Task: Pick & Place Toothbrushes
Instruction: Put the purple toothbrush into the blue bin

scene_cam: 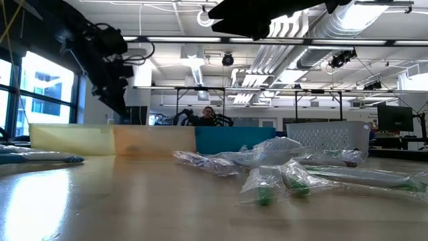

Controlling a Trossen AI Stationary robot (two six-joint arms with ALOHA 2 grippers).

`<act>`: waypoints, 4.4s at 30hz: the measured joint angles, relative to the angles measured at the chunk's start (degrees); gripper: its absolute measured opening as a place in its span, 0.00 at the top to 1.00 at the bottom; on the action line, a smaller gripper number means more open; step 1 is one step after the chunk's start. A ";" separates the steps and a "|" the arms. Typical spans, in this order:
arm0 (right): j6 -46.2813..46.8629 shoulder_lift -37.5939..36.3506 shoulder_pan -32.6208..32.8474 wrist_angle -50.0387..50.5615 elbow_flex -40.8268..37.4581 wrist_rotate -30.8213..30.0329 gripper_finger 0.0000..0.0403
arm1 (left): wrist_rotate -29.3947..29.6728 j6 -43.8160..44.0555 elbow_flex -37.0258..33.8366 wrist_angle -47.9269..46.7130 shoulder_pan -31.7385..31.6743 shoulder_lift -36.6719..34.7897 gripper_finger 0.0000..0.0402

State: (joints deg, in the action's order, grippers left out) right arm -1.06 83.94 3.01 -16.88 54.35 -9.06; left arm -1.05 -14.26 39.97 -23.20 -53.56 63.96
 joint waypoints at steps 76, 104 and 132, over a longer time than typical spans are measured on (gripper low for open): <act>56.42 -0.81 6.06 44.21 0.00 -9.44 0.53 | 23.07 -0.55 -14.43 12.76 75.73 -23.14 0.99; 76.79 13.00 5.84 57.09 0.00 -8.52 0.53 | 23.27 -0.47 -14.44 12.77 75.71 -23.14 0.99; 77.83 17.51 5.90 56.75 0.16 -8.77 0.76 | 23.18 -0.46 -14.45 12.76 75.71 -23.16 0.99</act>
State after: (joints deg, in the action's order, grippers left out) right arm 76.77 101.45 8.91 39.87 54.51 -17.83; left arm 22.13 -14.72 25.52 -10.44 22.15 40.80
